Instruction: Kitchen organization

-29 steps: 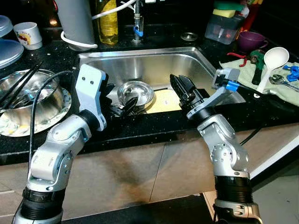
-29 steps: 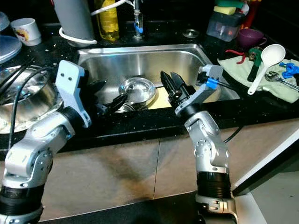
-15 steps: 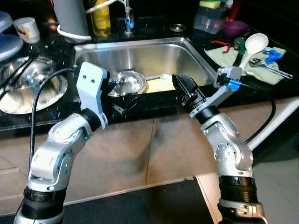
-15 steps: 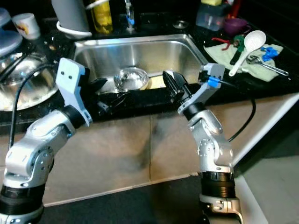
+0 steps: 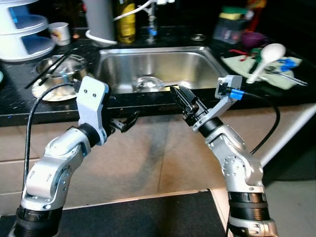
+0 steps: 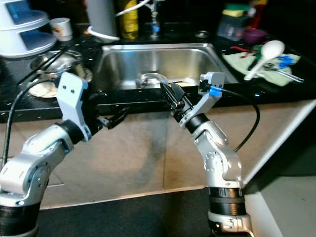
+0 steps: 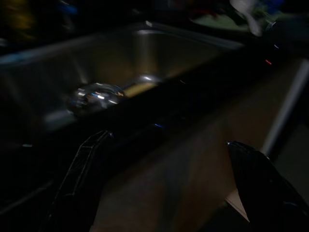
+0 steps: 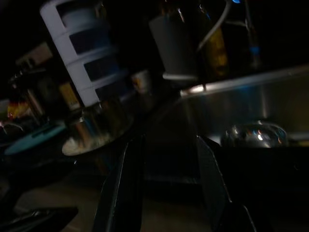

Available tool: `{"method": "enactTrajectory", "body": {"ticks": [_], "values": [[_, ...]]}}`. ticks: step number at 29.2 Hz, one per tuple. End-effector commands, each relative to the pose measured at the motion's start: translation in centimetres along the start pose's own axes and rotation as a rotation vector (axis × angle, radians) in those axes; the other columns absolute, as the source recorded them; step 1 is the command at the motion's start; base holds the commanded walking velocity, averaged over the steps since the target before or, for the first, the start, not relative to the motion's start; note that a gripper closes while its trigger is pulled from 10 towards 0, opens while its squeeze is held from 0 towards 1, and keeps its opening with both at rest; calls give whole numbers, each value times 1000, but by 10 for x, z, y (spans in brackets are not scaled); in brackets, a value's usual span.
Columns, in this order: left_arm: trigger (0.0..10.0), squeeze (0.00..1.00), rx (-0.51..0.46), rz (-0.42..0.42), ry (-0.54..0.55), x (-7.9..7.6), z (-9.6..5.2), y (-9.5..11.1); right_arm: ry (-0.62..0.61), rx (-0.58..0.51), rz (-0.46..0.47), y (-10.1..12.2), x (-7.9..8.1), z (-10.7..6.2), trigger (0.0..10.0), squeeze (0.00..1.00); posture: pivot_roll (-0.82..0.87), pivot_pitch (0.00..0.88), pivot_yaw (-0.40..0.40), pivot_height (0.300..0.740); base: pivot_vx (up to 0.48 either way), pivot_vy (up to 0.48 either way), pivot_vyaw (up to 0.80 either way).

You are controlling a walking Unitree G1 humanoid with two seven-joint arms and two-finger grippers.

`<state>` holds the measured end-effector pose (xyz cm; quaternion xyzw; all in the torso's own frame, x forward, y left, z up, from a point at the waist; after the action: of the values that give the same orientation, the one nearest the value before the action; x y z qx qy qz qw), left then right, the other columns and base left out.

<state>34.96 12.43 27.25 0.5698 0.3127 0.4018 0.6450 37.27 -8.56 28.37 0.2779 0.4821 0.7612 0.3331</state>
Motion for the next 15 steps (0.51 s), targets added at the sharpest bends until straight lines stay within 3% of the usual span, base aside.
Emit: {"method": "enactTrajectory", "body": {"ticks": [1,3,7,8,9,10,11,12,14,15], "values": [[10000,0,59,6,-29,-3,-6,-12,62,41,16,-8,12,-2,10000,0,4,198,-52,740,0,0,0],[10000,0,153,50,-121,-18,-17,-33,166,133,33,-24,27,-15,10000,0,6,202,-53,740,0,0,0],[10000,0,190,52,-155,-23,-23,-43,227,186,52,-34,35,-25,10000,0,6,202,-53,740,0,0,0],[10000,0,241,70,-183,-27,-29,-53,270,271,33,-51,39,-37,10000,0,6,201,-52,740,0,0,0],[10000,0,313,100,-222,-33,-38,-68,294,377,11,-75,38,-55,10000,0,7,201,-52,740,0,0,0],[10000,0,313,100,-222,-33,-38,-68,294,377,11,-75,38,-55,10000,0,7,201,-52,740,0,0,0],[10000,0,380,122,-250,-37,-47,-82,302,464,6,-93,37,-70,10000,0,8,201,-51,740,0,0,0],[10000,0,380,122,-250,-37,-47,-82,302,464,6,-93,37,-70,10000,0,8,201,-51,740,0,0,0],[10000,0,571,158,-206,-32,-66,-125,222,658,-39,-137,19,-101,10000,0,6,196,-50,740,0,0,0],[10000,0,571,158,-206,-32,-66,-125,222,658,-39,-137,19,-101,10000,0,6,196,-50,740,0,0,0]]}}
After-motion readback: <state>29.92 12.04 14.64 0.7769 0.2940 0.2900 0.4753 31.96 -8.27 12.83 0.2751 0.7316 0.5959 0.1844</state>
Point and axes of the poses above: a point about 5 cm out from each wrist's last joint towards the gripper, its own z axis pointing out of the wrist towards the gripper, its own y axis along the axis of the wrist's last joint, x = y × z, the point moved 6 cm from there along z, pointing out of the wrist towards the gripper, and after that the axes turned 7 degrees about -z, right-handed, at the moved point
